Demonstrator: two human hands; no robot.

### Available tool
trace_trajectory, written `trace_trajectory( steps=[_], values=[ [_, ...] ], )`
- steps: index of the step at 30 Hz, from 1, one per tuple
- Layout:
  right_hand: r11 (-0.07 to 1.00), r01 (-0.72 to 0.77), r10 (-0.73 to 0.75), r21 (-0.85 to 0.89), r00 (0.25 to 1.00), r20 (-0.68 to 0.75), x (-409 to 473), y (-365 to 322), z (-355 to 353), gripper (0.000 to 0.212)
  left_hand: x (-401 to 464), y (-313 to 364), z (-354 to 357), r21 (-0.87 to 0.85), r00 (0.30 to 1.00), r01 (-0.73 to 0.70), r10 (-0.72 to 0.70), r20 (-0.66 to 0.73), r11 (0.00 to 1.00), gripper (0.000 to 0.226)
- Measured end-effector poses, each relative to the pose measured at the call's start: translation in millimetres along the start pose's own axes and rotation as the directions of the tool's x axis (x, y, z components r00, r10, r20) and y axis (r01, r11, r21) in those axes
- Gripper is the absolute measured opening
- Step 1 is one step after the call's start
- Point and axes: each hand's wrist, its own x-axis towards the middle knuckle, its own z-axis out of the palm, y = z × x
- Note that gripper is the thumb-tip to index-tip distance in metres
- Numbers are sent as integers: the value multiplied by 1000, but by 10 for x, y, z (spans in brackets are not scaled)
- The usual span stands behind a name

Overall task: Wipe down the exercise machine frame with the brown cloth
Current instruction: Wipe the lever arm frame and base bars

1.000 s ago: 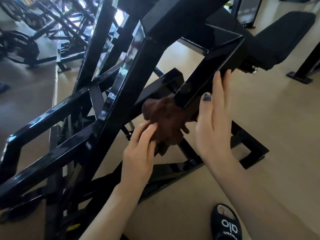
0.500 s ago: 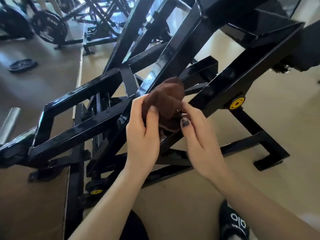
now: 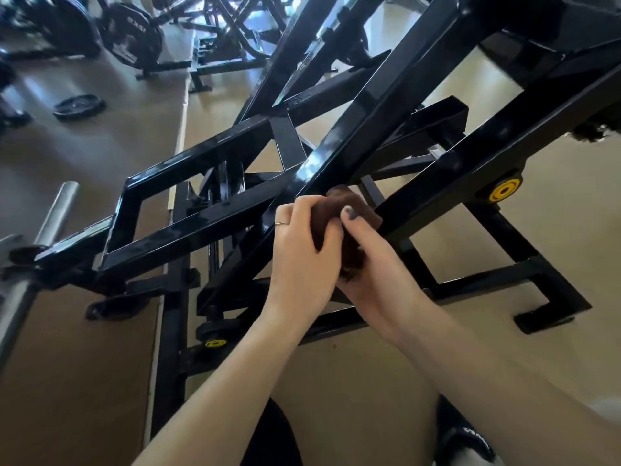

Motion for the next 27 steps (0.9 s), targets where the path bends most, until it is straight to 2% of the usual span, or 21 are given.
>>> trace_trajectory(
  steps=[3, 4, 5, 6, 7, 8, 9, 11, 14, 16, 18, 19, 21, 22, 24, 26, 27],
  values=[
    [995, 41, -48, -91, 996, -75, 27, 44, 53, 44, -24, -31, -67, 169, 995, -93, 97, -14, 981, 14],
    [991, 59, -72, -119, 992, -108, 35, 42, 61, 43, -21, -64, -107, 242, 996, -84, 85, 5, 967, 20],
    [986, 74, -94, -148, 987, -133, 49, 39, 60, 42, -8, -98, -161, 234, 999, -27, 17, 47, 972, 24],
    [980, 81, -109, -180, 982, -152, 63, 36, 56, 42, 12, -103, -217, 117, 987, 86, -100, 122, 989, 27],
    [973, 79, -116, -215, 980, -164, 77, 36, 51, 41, 18, -94, -259, -78, 949, 236, -212, 233, 969, 27],
    [963, 77, -124, -258, 977, -172, 84, 41, 45, 41, 8, -111, -284, -237, 898, 370, -280, 340, 898, 27],
    [947, 84, -144, -310, 974, -177, 90, 57, 36, 40, -8, -137, -294, -331, 865, 445, -305, 398, 832, 26],
    [903, 127, -222, -410, 956, -192, 76, 107, 17, 35, -57, -173, -263, -413, 875, 450, -299, 381, 792, 25],
    [877, 160, -295, -453, 924, -244, -1, 218, -46, 31, -136, -233, -154, -438, 922, 371, -267, 282, 819, 18],
    [899, 133, -260, -417, 929, -265, -78, 319, -97, 44, -214, -287, -71, -411, 927, 357, -263, 267, 839, 12],
    [946, 66, -158, -318, 948, -275, -149, 433, -140, 62, -327, -336, 20, -375, 907, 389, -278, 317, 841, 13],
    [968, 33, -108, -250, 951, -290, -181, 477, -160, 65, -379, -363, 64, -350, 888, 420, -301, 348, 837, 15],
    [991, 10, -53, -132, 942, -332, -203, 539, -242, 55, -448, -424, 108, -294, 861, 462, -343, 376, 837, 19],
    [994, 9, -48, -107, 929, -367, -195, 576, -310, 46, -453, -487, 109, -230, 877, 419, -326, 354, 878, 23],
    [994, 24, -71, -107, 887, -456, -180, 686, -493, 31, -419, -619, 86, 31, 936, 210, -210, 283, 977, 42],
    [991, 67, -119, -117, 845, -521, -131, 807, -749, 21, -357, -794, 65, 265, 982, 8, -57, 178, 964, 62],
    [988, 87, -143, -125, 821, -553, -101, 858, -883, 18, -328, -882, 82, 340, 987, -34, -22, 160, 940, 69]
  ],
)
